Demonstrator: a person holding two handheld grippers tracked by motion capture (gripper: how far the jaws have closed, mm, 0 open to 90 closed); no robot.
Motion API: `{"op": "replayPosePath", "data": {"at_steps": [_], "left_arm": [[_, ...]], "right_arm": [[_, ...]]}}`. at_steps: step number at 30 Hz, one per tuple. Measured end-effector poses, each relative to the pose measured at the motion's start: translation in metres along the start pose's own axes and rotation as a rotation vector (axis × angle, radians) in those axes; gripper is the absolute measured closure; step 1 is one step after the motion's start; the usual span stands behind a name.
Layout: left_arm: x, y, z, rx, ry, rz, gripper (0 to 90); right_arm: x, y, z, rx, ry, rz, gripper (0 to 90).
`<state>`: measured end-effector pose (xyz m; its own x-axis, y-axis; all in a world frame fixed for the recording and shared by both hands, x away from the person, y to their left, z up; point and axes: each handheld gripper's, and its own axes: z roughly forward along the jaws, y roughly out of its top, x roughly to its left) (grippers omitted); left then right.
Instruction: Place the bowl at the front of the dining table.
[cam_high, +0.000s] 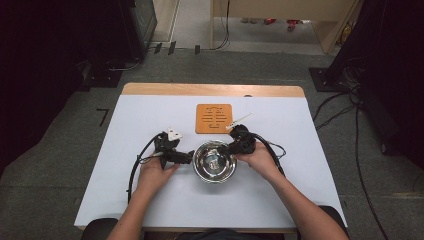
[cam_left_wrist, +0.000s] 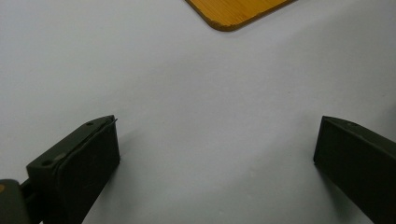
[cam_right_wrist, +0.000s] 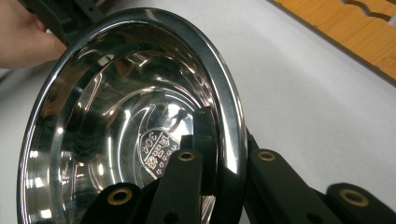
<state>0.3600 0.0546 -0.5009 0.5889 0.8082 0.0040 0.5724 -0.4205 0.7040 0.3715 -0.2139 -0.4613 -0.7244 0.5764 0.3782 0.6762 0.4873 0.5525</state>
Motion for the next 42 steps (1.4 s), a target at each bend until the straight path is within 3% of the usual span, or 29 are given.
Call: {"op": "replayPosePath", "data": {"at_steps": [31, 42], "left_arm": [[0.0, 0.0, 0.0, 0.001, 0.001, 0.001, 0.1], [0.0, 0.0, 0.0, 0.003, 0.001, 0.003, 0.1]], "right_arm": [[-0.025, 0.006, -0.012, -0.032, -0.057, 0.084, 87.4], [-0.032, 0.013, -0.012, -0.033, -0.067, 0.092, 87.4]]}}
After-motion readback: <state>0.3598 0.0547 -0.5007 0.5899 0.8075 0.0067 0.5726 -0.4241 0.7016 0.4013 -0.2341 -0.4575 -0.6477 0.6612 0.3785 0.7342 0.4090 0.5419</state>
